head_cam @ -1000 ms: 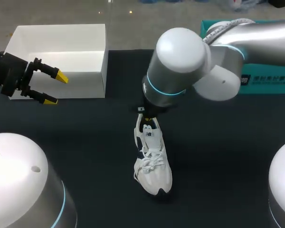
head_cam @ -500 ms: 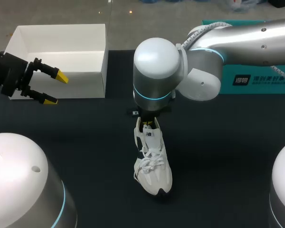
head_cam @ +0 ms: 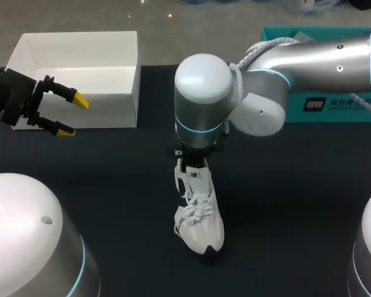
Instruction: Take the shoe out of the shoebox, open the shoe tongue, remove and reinsert the insole, then place the shoe into the shoebox
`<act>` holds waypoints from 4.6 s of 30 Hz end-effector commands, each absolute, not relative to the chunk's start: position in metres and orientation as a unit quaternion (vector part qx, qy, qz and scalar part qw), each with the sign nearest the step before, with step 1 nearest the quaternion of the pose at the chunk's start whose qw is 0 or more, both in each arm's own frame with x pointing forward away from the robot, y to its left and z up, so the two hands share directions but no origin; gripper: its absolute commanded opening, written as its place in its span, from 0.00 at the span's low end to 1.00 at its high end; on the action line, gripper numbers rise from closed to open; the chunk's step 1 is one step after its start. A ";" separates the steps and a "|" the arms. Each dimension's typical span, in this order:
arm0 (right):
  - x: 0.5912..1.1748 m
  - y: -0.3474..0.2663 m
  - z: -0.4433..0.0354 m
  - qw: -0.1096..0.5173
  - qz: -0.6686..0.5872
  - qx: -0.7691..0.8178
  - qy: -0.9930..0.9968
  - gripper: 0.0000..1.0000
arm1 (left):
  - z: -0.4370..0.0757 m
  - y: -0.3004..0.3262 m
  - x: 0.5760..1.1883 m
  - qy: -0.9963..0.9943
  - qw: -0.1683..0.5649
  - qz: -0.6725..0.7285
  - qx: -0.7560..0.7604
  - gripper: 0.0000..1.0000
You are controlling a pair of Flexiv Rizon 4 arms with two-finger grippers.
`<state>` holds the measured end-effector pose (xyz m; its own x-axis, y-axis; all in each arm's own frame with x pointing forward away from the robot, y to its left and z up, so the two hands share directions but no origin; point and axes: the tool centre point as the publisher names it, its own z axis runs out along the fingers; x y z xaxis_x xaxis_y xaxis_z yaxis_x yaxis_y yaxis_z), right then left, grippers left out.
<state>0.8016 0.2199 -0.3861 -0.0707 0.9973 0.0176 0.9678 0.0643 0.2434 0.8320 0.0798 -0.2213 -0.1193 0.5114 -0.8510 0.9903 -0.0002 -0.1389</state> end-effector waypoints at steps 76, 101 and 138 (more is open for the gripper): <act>0.801 0.199 -0.372 0.012 -0.010 0.704 0.710 0.00 | -0.221 0.080 0.831 0.639 0.305 -0.390 0.589 1.00; 0.781 0.194 -0.376 0.006 -0.062 0.718 0.693 0.00 | -0.221 0.080 0.831 0.639 0.305 -0.390 0.589 1.00; 0.757 0.192 -0.350 -0.025 -0.094 0.735 0.672 0.00 | -0.221 0.080 0.831 0.639 0.305 -0.390 0.589 1.00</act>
<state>0.7617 0.1948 -0.3507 0.0766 0.9907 -0.1128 0.9813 -0.0950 -0.1677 0.8320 0.0798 -0.2213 -0.1193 0.5114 -0.8510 0.9903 -0.0002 -0.1389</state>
